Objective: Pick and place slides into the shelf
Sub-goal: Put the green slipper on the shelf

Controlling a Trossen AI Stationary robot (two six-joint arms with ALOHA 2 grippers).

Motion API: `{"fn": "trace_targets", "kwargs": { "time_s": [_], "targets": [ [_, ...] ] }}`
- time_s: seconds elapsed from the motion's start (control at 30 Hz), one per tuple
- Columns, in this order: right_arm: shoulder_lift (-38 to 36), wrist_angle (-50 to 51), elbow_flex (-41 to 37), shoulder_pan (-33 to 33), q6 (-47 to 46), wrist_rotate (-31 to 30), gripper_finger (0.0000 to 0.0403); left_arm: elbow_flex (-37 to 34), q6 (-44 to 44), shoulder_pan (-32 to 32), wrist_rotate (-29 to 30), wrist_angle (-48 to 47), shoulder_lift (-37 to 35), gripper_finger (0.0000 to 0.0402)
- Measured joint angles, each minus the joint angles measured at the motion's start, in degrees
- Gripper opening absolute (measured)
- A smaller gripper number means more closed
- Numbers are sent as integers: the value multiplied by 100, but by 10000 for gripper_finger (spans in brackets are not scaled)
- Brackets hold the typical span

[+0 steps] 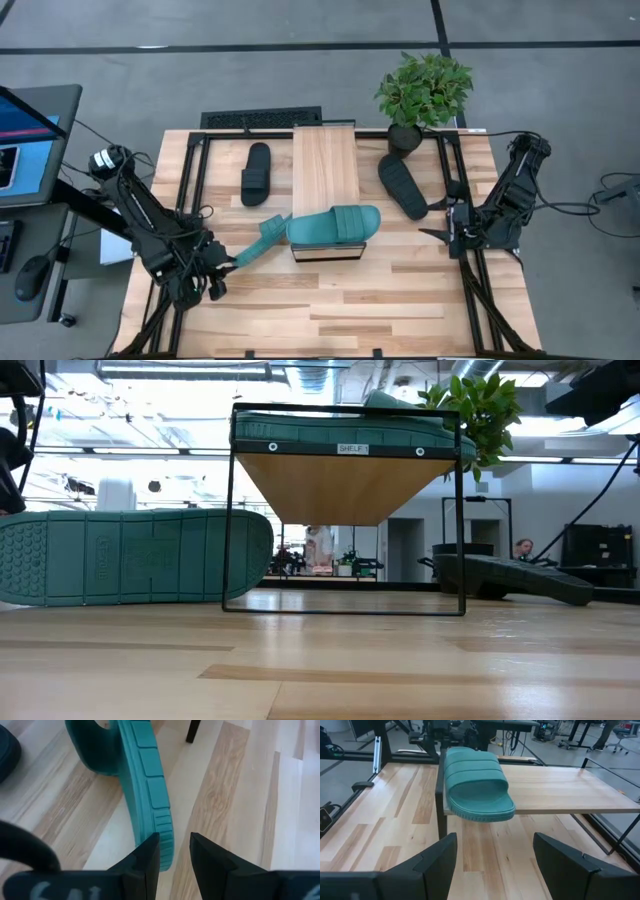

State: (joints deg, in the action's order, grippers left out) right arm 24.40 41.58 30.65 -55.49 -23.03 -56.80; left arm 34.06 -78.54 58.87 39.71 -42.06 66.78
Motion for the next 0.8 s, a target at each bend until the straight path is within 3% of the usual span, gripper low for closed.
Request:
{"fn": "trace_targets", "kwargs": {
  "time_s": [0.27,0.8],
  "targets": [
    [0,0,0,0,0,0,255,0,-39,0,-296,-105,-2,96],
    [0,-2,0,1,0,-2,255,0,399,0,-33,-119,-27,96]
  ]
}}
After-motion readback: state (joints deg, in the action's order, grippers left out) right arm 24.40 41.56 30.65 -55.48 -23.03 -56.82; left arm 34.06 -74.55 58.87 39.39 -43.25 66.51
